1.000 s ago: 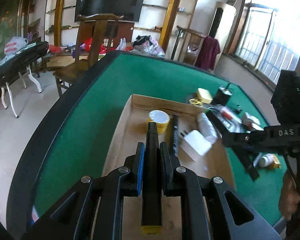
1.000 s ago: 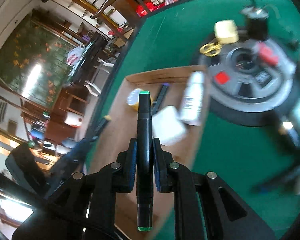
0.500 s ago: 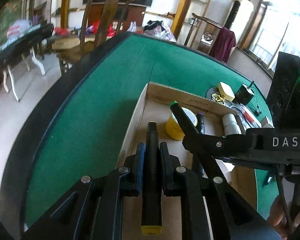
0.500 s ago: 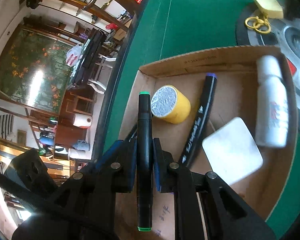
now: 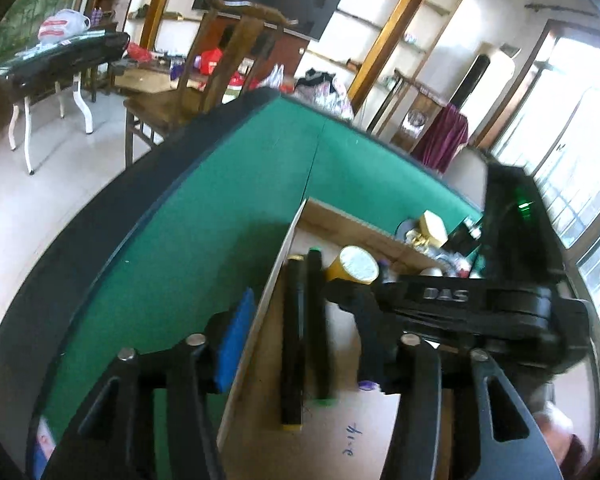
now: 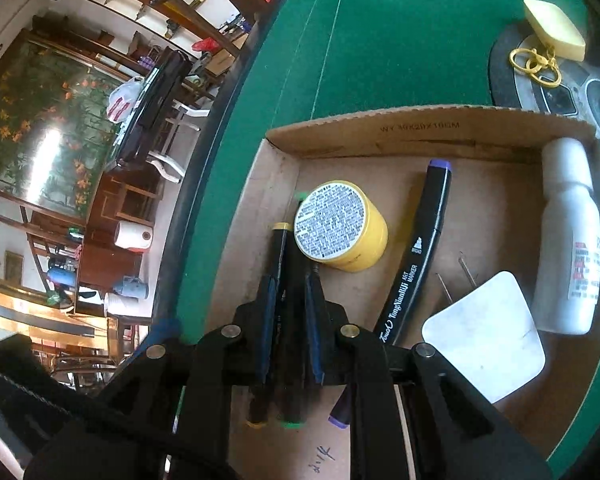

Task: Organize objects
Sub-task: 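Open both tools to release the markers into the tray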

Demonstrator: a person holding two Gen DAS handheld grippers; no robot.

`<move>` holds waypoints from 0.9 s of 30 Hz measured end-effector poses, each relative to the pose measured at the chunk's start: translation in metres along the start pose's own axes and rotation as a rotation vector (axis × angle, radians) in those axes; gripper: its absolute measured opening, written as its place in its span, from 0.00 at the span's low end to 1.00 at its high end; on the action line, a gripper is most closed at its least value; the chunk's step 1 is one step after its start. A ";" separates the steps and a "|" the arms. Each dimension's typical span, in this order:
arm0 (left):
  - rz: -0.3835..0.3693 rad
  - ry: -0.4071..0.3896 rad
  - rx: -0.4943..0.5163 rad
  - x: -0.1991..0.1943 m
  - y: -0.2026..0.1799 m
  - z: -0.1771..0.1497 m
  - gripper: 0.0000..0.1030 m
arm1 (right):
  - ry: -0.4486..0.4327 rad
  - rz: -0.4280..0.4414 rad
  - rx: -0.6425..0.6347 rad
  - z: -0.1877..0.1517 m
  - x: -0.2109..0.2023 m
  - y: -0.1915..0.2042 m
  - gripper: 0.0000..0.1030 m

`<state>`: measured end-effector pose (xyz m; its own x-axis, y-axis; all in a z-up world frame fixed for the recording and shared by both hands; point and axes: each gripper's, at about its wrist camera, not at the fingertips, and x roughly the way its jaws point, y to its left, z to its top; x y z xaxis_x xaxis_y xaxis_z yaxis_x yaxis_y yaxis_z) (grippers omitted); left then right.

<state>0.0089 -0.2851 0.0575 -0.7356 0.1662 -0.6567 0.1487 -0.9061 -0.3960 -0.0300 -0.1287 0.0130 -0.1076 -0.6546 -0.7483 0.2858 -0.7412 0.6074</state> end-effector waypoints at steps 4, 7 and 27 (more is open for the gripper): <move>-0.005 -0.034 -0.044 -0.022 0.005 -0.003 0.59 | -0.035 -0.037 -0.036 -0.006 -0.016 0.003 0.28; -0.015 -0.040 -0.071 -0.033 0.007 -0.006 0.59 | -0.077 -0.077 -0.097 -0.011 -0.037 0.009 0.39; -0.221 0.040 0.241 -0.039 -0.149 -0.054 0.59 | -0.748 -0.230 0.047 -0.099 -0.316 -0.118 1.00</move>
<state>0.0511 -0.1358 0.1076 -0.7054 0.3800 -0.5983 -0.1757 -0.9115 -0.3718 0.0649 0.1804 0.1514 -0.7768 -0.3973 -0.4886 0.1394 -0.8651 0.4818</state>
